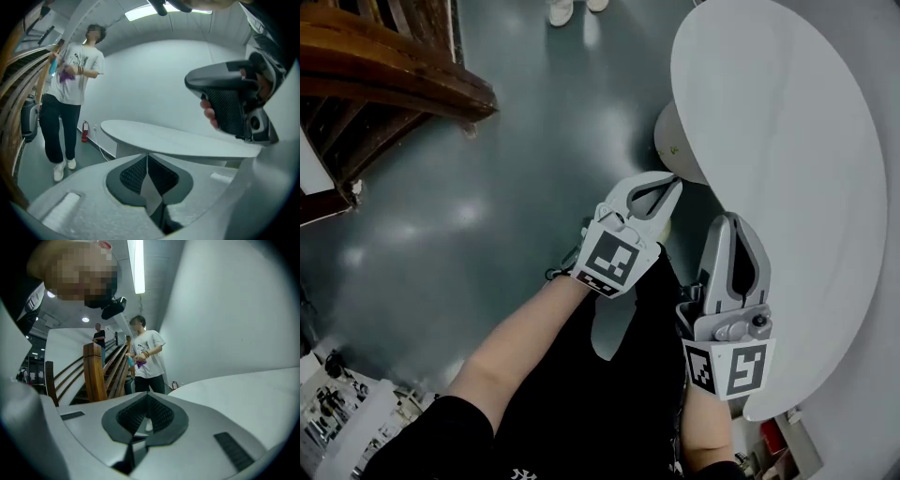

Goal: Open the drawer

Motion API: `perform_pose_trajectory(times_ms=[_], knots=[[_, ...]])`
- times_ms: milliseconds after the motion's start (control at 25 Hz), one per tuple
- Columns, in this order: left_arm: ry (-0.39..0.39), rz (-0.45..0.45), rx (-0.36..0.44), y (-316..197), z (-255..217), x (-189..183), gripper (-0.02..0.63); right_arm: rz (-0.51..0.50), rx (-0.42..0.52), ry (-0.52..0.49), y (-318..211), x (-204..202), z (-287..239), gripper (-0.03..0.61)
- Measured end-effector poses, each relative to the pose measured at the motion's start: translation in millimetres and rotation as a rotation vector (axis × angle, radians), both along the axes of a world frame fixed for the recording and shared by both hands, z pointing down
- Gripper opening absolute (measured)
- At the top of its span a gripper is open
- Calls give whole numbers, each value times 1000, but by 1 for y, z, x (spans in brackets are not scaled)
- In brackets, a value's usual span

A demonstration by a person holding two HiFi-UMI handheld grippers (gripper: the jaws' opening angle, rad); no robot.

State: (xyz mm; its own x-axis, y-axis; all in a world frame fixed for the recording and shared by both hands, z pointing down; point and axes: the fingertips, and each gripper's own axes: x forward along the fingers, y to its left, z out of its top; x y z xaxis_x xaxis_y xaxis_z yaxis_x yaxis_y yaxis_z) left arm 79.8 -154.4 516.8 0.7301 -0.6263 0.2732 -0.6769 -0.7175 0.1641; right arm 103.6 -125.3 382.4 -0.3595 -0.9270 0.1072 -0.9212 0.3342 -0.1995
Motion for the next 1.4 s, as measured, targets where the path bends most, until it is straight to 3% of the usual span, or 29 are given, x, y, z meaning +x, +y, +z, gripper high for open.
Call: perform_pose_trajectory(times_ms=[200,360,600,800,1120,1400], knots=[[2,17,-27,-12,83,28,16,-12,57,12,-1,6,35,15],[-1,40,-30,-23,119,47,100,-18,86,4,3,14,44,15],[16,28,-17,-43,135,50,128,-20,104,-13,1,12,41,15],[-11,76,7,-51,155,61,156,-29,114,-30,3,15,43,15],[-8,160,15,-59,155,65,150,-68,103,-16,1,11,42,15],[-11,150,-3,-62,155,61,112,-83,105,-7,0,6,37,15]])
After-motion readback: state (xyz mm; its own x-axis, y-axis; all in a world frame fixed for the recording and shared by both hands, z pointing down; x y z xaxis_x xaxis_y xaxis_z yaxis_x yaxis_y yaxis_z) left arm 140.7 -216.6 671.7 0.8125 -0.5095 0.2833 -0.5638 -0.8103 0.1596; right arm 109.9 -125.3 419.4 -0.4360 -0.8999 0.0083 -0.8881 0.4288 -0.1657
